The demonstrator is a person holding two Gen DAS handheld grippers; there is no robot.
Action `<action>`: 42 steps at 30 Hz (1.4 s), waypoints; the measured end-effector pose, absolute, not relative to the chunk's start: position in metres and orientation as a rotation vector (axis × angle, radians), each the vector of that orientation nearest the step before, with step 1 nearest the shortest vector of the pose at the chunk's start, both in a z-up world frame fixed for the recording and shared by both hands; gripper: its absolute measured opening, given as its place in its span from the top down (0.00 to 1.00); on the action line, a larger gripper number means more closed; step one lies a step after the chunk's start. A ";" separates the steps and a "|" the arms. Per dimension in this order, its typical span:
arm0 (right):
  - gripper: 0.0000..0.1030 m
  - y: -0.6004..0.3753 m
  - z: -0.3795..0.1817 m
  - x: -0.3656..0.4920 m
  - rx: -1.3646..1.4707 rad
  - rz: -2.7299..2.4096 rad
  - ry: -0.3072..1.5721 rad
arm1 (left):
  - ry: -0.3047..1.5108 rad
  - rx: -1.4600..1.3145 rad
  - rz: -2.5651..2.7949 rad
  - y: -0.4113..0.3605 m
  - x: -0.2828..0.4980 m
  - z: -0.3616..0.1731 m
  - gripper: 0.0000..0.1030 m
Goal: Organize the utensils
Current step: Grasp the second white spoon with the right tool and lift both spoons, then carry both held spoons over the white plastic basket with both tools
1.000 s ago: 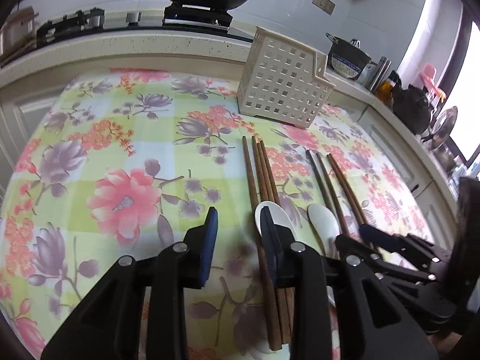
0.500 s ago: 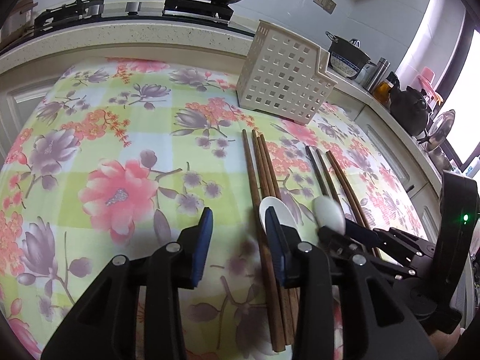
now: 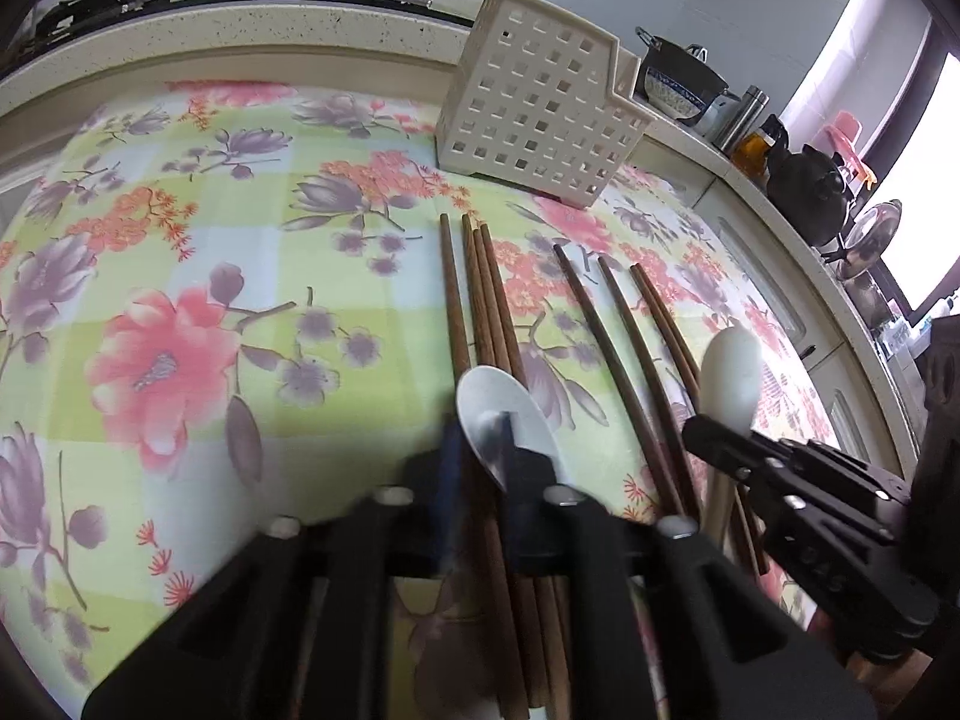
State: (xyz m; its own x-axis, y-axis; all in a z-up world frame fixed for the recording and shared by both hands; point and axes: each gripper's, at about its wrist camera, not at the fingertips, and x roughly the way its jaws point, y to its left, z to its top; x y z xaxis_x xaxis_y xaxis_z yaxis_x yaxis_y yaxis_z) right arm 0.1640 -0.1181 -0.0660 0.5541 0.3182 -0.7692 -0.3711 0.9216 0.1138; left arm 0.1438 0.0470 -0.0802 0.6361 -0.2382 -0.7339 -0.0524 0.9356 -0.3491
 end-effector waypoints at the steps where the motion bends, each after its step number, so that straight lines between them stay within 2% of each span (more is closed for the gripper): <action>1: 0.89 -0.120 -0.064 0.164 -0.059 0.406 0.892 | 0.876 -0.352 -0.111 0.047 0.143 -0.079 0.92; 5: 0.88 -0.130 -0.058 0.163 -0.040 0.401 0.877 | 0.845 -0.344 -0.114 0.046 0.139 -0.066 0.96; 18: 0.88 -0.156 -0.031 0.153 -0.010 0.403 0.809 | 0.725 -0.237 -0.110 0.025 0.123 -0.015 0.96; 33: 0.88 -0.167 -0.016 0.142 0.003 0.411 0.759 | 0.702 -0.207 -0.117 0.015 0.120 -0.005 0.96; 42: 0.88 -0.165 0.003 0.161 -0.030 0.396 0.717 | 0.609 -0.172 -0.099 0.026 0.133 0.010 0.96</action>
State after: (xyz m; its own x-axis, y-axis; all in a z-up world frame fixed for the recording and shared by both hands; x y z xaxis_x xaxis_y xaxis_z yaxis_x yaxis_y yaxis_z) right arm 0.1612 -0.1647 0.0030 0.6831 0.3426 -0.6450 -0.3631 0.9256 0.1071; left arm 0.1332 0.0257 0.0097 0.8162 -0.1429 -0.5599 0.0419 0.9810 -0.1893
